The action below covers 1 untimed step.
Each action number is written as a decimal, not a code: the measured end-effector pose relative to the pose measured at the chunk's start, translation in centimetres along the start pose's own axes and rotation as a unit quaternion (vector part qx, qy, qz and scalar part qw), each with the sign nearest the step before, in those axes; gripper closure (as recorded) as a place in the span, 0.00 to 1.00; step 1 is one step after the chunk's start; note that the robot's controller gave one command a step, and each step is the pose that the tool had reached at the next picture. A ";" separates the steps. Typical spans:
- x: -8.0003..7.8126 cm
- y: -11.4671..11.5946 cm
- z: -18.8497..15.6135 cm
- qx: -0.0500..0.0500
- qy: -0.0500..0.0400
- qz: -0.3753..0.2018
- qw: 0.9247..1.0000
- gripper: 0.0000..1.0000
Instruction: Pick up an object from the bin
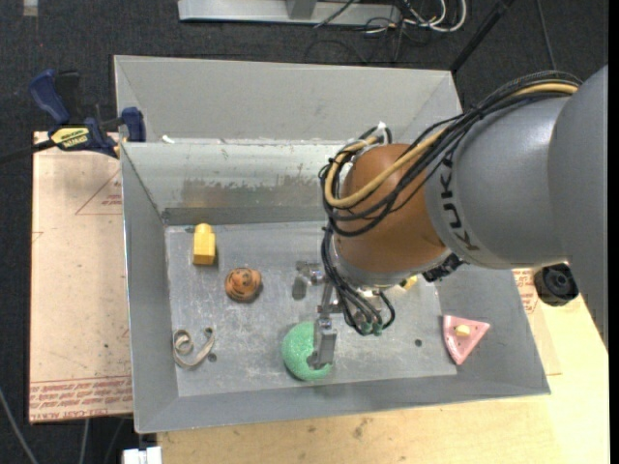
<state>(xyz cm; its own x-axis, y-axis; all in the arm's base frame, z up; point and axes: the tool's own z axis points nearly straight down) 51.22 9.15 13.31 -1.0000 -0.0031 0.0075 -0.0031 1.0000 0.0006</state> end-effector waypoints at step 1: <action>-0.2 0.0 -0.4 0.000 -0.004 0.002 1.000 0.00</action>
Offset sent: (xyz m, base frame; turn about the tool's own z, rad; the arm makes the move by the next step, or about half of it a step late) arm -0.0183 -0.0099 -0.0631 -0.2042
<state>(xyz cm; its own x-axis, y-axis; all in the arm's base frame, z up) 51.41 9.11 13.76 -1.0000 0.0002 0.0000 0.0002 1.0000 0.0015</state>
